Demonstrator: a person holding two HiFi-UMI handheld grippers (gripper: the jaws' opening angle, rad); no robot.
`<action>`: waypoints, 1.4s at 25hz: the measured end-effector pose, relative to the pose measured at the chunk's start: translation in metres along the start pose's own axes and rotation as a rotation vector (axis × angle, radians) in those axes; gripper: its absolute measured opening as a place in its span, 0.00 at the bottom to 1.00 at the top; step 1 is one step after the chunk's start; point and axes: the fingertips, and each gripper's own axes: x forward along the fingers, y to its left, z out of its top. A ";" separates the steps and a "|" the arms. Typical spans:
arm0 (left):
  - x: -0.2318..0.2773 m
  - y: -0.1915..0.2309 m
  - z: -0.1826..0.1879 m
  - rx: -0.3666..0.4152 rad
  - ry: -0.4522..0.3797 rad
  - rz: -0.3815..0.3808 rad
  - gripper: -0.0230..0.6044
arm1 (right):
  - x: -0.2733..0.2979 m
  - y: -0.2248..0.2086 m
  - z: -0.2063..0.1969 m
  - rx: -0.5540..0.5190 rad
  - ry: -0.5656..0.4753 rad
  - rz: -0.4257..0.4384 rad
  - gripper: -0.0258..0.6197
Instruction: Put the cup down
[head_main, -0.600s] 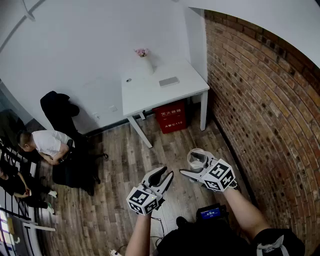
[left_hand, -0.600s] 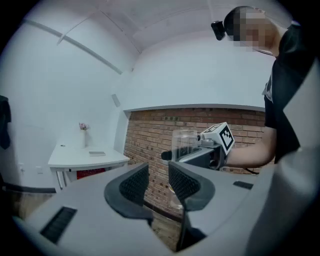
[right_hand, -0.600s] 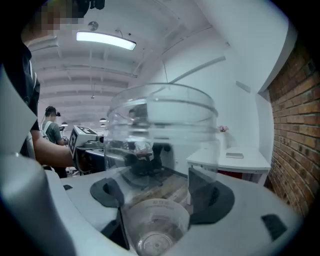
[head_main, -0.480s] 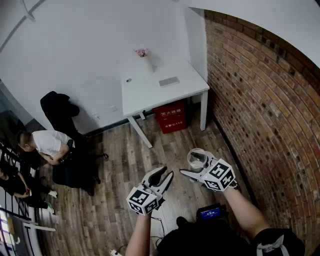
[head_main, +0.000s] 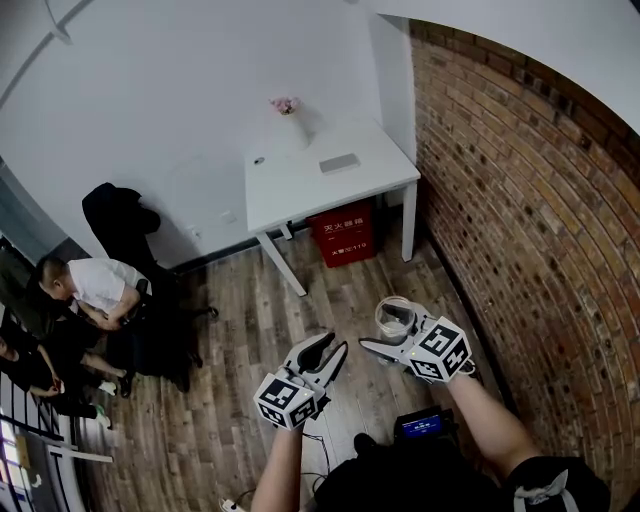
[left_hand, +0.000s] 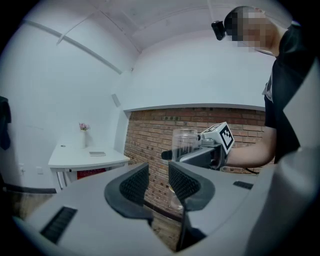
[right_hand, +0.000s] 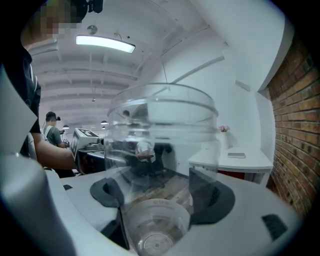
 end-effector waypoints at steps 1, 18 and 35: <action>0.001 0.000 0.000 0.000 0.000 0.000 0.22 | 0.000 -0.001 0.000 0.000 0.001 0.000 0.61; 0.032 -0.009 0.001 0.006 0.016 0.013 0.22 | -0.019 -0.028 -0.005 0.017 -0.004 0.015 0.61; 0.080 0.024 -0.001 -0.003 0.022 0.063 0.22 | -0.010 -0.095 -0.008 0.045 -0.003 0.032 0.61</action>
